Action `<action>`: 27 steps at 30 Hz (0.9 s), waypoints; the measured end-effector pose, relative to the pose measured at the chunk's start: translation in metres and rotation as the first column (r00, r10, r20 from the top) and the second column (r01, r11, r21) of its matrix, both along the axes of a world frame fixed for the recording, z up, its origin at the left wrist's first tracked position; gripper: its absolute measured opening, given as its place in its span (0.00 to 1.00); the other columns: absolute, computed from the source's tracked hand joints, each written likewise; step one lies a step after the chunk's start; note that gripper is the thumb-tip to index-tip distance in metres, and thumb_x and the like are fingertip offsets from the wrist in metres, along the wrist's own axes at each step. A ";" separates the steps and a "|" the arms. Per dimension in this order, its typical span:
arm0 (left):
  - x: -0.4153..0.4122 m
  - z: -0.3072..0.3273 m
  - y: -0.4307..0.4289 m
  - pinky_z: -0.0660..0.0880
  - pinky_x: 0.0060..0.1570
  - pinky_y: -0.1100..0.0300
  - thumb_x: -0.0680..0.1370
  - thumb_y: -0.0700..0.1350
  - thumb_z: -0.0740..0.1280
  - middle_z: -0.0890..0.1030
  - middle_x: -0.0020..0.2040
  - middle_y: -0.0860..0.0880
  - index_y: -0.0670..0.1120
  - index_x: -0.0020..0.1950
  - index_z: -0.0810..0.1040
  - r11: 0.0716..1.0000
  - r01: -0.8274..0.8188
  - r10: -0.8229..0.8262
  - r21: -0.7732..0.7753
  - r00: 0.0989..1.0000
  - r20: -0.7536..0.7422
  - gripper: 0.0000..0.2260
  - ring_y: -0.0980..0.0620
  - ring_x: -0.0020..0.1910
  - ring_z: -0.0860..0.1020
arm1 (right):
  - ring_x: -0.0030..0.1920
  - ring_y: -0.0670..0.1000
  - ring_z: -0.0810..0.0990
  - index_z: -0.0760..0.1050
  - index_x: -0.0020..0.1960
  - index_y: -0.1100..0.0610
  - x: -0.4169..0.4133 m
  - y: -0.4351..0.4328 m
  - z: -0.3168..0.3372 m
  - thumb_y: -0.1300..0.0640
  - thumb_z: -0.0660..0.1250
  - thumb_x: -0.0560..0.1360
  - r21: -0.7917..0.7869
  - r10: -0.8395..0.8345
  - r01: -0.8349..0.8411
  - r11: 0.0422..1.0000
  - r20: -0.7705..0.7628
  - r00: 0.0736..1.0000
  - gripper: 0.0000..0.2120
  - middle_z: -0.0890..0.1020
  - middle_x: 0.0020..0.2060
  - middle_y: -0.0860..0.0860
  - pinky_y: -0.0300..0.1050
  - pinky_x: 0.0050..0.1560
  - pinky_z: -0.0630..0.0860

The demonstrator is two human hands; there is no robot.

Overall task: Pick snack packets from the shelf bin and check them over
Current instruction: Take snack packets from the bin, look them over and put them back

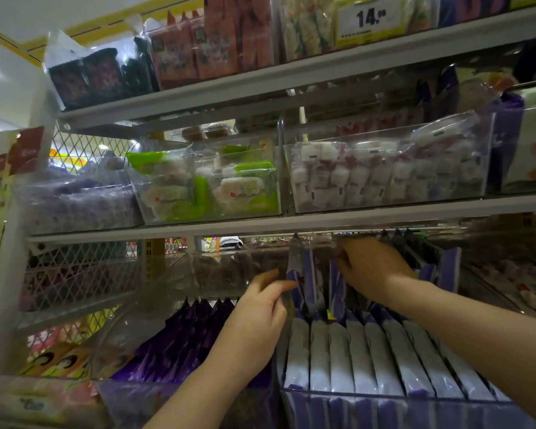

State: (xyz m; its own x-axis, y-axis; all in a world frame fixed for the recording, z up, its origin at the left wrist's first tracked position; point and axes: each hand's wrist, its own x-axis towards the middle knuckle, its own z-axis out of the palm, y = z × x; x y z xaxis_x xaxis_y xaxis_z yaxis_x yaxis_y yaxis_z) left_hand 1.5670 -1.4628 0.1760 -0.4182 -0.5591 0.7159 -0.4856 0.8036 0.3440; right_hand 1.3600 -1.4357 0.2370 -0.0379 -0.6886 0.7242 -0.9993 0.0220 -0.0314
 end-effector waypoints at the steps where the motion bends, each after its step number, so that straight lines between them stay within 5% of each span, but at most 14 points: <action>1: -0.001 0.004 0.000 0.65 0.62 0.72 0.83 0.43 0.55 0.63 0.72 0.59 0.57 0.69 0.72 0.997 -0.043 0.048 -0.064 0.996 0.071 0.18 0.65 0.66 0.65 | 0.48 0.58 0.80 0.75 0.54 0.54 0.001 0.001 -0.002 0.54 0.58 0.80 0.000 0.017 -0.017 1.000 0.011 1.000 0.09 0.81 0.49 0.55 0.52 0.48 0.79; 4: -0.009 0.020 0.004 0.58 0.74 0.50 0.82 0.44 0.55 0.55 0.78 0.58 0.61 0.74 0.65 0.968 -0.163 0.223 -0.189 0.904 0.364 0.21 0.52 0.77 0.52 | 0.46 0.57 0.80 0.73 0.53 0.53 0.004 -0.002 -0.003 0.54 0.57 0.81 0.021 0.033 -0.034 0.999 0.048 0.998 0.07 0.81 0.47 0.54 0.53 0.47 0.79; 7: -0.015 0.029 0.006 0.50 0.76 0.43 0.82 0.48 0.55 0.52 0.80 0.56 0.61 0.74 0.65 0.952 -0.207 0.299 -0.225 0.779 0.551 0.21 0.50 0.78 0.47 | 0.42 0.56 0.78 0.70 0.49 0.51 0.001 -0.005 -0.002 0.54 0.56 0.81 -0.039 0.078 -0.074 0.997 0.140 0.987 0.05 0.79 0.42 0.51 0.49 0.41 0.76; 12: -0.016 0.031 0.005 0.45 0.75 0.40 0.82 0.50 0.55 0.48 0.80 0.56 0.59 0.74 0.67 0.942 -0.224 0.332 -0.250 0.732 0.595 0.19 0.51 0.79 0.45 | 0.34 0.52 0.76 0.66 0.48 0.51 -0.003 0.010 -0.012 0.53 0.56 0.81 -0.290 0.347 -0.293 0.911 0.156 0.925 0.04 0.75 0.34 0.48 0.52 0.34 0.74; 15: -0.014 0.028 0.011 0.48 0.75 0.43 0.82 0.49 0.55 0.51 0.80 0.55 0.59 0.73 0.67 0.942 -0.205 0.324 -0.267 0.764 0.558 0.19 0.50 0.78 0.48 | 0.28 0.45 0.75 0.67 0.46 0.52 -0.003 0.029 -0.021 0.57 0.58 0.81 -0.392 0.441 -0.346 0.853 0.186 0.878 0.05 0.75 0.31 0.47 0.42 0.26 0.71; 19: -0.013 0.019 0.032 0.61 0.70 0.53 0.82 0.50 0.57 0.66 0.73 0.54 0.56 0.68 0.74 0.953 -0.131 0.227 -0.271 0.906 0.358 0.15 0.51 0.72 0.63 | 0.32 0.46 0.75 0.68 0.45 0.52 0.003 0.065 -0.030 0.61 0.61 0.80 -0.591 0.546 -0.380 0.712 0.124 0.829 0.07 0.74 0.30 0.47 0.37 0.27 0.69; 22: -0.014 0.010 0.054 0.74 0.56 0.52 0.82 0.51 0.59 0.80 0.55 0.52 0.49 0.53 0.83 0.988 -0.077 0.088 -0.135 0.993 0.082 0.13 0.51 0.55 0.77 | 0.33 0.48 0.76 0.68 0.48 0.54 0.015 0.091 -0.037 0.62 0.61 0.80 -0.685 0.623 -0.390 0.616 0.121 0.773 0.05 0.76 0.34 0.50 0.36 0.29 0.71; 25: -0.012 0.004 0.082 0.74 0.42 0.57 0.83 0.56 0.56 0.82 0.34 0.45 0.45 0.34 0.81 0.985 0.058 -0.014 0.164 0.966 -0.258 0.25 0.46 0.40 0.81 | 0.31 0.48 0.75 0.68 0.49 0.56 0.033 0.115 -0.051 0.63 0.59 0.81 -0.756 0.688 -0.386 0.529 0.114 0.717 0.03 0.75 0.35 0.46 0.32 0.29 0.68; 27: -0.010 0.000 0.100 0.75 0.37 0.59 0.82 0.61 0.52 0.83 0.32 0.47 0.45 0.35 0.81 0.863 0.305 -0.072 0.404 0.864 -0.499 0.28 0.48 0.33 0.82 | 0.31 0.51 0.75 0.68 0.51 0.55 0.049 0.130 -0.064 0.62 0.58 0.81 -0.776 0.737 -0.395 0.491 0.129 0.663 0.03 0.74 0.35 0.44 0.37 0.28 0.68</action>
State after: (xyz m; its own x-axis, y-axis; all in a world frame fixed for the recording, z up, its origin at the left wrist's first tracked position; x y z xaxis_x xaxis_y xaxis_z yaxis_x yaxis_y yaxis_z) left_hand 1.5571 -1.3631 0.1762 -0.2448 -0.8107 0.5319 -0.0363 0.5559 0.8305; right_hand 1.4086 -1.3056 0.1726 -0.2132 -0.0300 0.9766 -0.6516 -0.7404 -0.1650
